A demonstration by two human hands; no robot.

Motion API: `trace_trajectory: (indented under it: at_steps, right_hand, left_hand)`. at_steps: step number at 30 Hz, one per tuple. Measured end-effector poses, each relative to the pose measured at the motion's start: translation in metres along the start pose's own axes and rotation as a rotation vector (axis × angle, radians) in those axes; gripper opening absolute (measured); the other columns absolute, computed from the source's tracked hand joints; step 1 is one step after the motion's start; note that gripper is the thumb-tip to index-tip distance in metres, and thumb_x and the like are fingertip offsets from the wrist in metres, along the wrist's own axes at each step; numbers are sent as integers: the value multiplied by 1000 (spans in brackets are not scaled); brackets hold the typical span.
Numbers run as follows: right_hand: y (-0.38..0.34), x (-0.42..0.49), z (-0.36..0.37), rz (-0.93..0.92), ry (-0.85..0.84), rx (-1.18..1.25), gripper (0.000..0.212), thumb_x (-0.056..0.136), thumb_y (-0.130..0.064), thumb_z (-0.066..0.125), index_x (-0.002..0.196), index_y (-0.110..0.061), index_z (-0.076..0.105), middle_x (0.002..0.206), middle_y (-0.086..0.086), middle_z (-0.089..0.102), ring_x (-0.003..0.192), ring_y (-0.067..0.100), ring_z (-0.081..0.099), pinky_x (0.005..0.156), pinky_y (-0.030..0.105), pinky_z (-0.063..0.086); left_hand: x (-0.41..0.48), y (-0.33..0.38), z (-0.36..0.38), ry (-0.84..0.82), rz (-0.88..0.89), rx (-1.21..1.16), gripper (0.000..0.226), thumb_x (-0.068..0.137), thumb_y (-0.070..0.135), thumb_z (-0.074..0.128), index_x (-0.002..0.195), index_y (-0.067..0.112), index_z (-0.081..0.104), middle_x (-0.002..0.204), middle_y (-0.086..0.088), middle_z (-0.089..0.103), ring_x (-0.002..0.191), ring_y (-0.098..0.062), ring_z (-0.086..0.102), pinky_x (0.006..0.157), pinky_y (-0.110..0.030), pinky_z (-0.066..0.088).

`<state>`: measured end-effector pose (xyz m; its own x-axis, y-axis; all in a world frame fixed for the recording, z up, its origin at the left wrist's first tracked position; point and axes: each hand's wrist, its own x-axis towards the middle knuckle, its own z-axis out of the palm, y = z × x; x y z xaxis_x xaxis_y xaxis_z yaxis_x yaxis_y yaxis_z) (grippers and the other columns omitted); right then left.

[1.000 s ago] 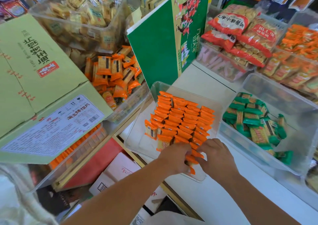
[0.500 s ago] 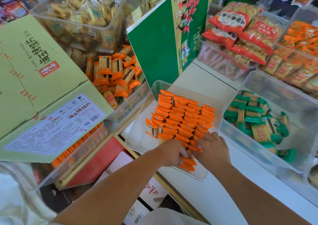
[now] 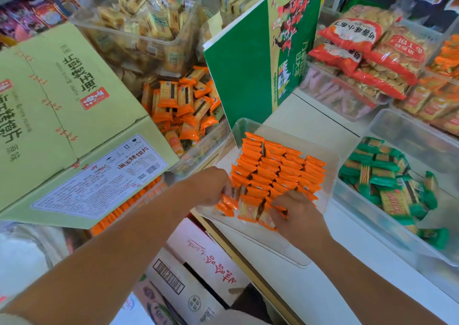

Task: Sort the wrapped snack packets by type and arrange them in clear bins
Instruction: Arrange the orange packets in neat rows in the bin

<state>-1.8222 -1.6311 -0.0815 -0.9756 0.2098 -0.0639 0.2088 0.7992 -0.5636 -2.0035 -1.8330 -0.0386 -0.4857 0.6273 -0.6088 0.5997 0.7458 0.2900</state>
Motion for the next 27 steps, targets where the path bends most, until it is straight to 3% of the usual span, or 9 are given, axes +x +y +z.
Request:
trace_trajectory:
  at_steps: [2,5,10,14,16,20,22,24,27]
  right_hand:
    - [-4,3,5,17,-46,93,7,87,-30,70,93,-30,73,98,-13,63,93,15,61,66,36,55]
    - [-3,1,7,54,-92,205,15,86,-43,63,91,-34,74,97,-16,67,92,8,64,74,37,58]
    - [-1,2,1,135,-178,225,20,92,-23,69,88,-43,68,96,-25,65,93,-2,62,79,21,52]
    - [-2,2,-1,171,-197,265,17,92,-22,68,87,-38,70,92,-24,67,92,1,64,80,29,56]
    - [-3,1,1,184,-225,291,15,92,-22,69,88,-36,70,91,-22,68,89,2,66,81,33,59]
    - [-7,4,15,143,-423,310,12,96,-30,64,92,-40,69,94,-24,69,95,1,66,89,35,59]
    - [-12,11,31,119,-581,321,13,98,-33,58,105,-39,67,109,-20,67,110,5,63,100,40,55]
    - [-14,25,48,130,-680,320,40,99,-32,54,136,-45,52,137,-19,58,132,9,53,112,42,47]
    - [-19,41,55,175,-696,378,55,101,-28,54,142,-60,37,128,-24,57,130,5,51,116,42,42]
  left_hand:
    - [12,-6,9,-8,-35,81,16,85,-2,60,81,7,71,71,3,53,75,-19,52,69,-31,42]
    - [25,2,16,35,-25,125,19,94,1,50,91,5,68,77,-5,53,81,-26,56,74,-32,44]
    - [16,17,17,181,-38,311,32,94,1,57,125,8,59,115,-12,58,103,-31,64,74,-37,51]
    - [2,12,27,365,-43,274,38,87,-3,60,121,13,57,113,-6,53,96,-23,61,66,-32,46]
    - [-6,10,35,244,-46,176,15,98,12,54,109,15,64,98,-3,58,88,-20,63,60,-27,39]
    - [-7,13,54,-98,-41,5,36,108,38,44,87,16,63,80,-2,61,80,-19,60,67,-29,38]
    - [2,15,56,-129,-84,14,33,108,33,43,84,17,58,80,-3,58,82,-20,59,72,-32,41]
    - [11,15,58,-114,-80,-20,23,105,21,47,88,14,61,85,-5,61,85,-22,58,72,-31,41]
    - [11,10,67,5,-63,-67,23,105,21,44,104,13,65,92,-4,63,85,-20,57,69,-30,41]
